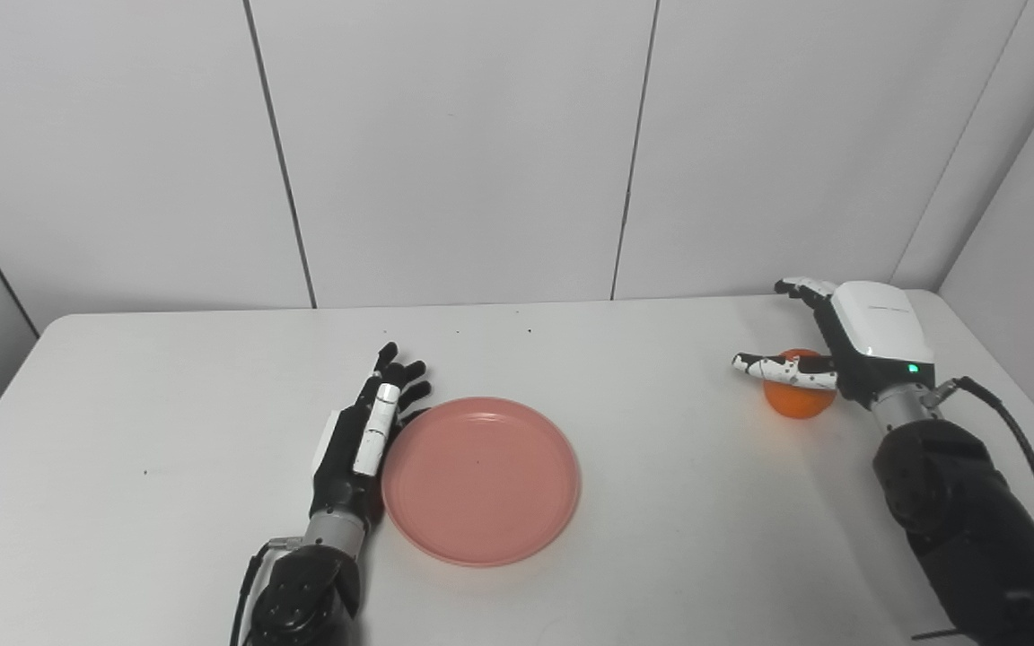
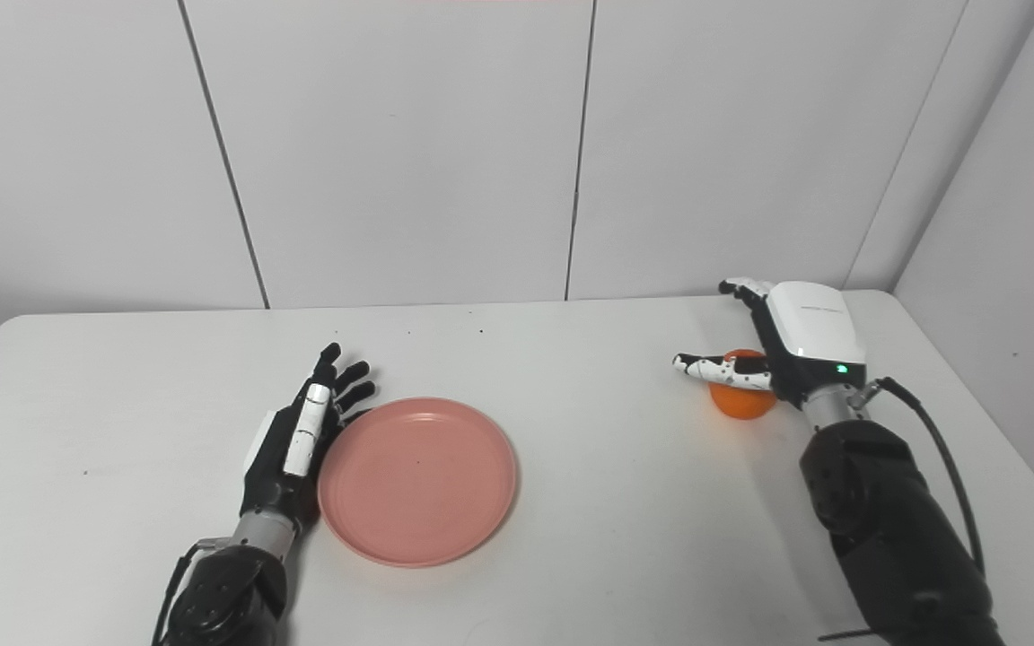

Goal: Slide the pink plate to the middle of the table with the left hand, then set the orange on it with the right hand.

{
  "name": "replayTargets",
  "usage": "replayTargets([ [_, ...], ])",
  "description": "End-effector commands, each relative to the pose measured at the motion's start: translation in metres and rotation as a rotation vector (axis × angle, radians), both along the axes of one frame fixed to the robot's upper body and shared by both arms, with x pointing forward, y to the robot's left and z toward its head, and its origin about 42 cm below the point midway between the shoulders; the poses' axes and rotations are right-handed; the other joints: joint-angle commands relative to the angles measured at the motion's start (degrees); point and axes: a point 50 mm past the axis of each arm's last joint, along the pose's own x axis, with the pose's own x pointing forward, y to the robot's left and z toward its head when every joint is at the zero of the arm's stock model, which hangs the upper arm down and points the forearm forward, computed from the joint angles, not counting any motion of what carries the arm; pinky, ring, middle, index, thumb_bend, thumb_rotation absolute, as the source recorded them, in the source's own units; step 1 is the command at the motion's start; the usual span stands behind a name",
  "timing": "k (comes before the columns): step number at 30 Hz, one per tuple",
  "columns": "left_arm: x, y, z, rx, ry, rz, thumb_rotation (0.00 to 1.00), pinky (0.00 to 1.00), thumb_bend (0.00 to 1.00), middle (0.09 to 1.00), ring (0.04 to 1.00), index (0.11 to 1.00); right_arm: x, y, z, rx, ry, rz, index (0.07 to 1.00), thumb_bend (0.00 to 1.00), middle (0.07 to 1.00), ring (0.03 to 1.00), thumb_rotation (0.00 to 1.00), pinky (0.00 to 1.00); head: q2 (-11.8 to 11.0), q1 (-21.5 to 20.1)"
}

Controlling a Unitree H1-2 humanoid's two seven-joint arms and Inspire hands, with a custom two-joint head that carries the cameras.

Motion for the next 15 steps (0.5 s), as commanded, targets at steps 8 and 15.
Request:
replayTargets([
  [8,-0.011,0.0,-0.023,-0.023,0.086,-0.005,0.88,0.76,0.72,0.895,0.867,0.95,0.017,-0.006,0.018,-0.017,-0.062,-0.015,0.753,0.75,0.76,0.72,0.69,0.63,0.02,0.86],
  [15,-0.012,-0.001,-0.018,-0.023,0.085,0.001,0.88,0.75,0.73,0.888,0.861,0.946,0.023,-0.011,0.009,-0.019,-0.021,-0.025,0.753,0.76,0.755,0.721,0.7,0.64,1.15,0.94],
])
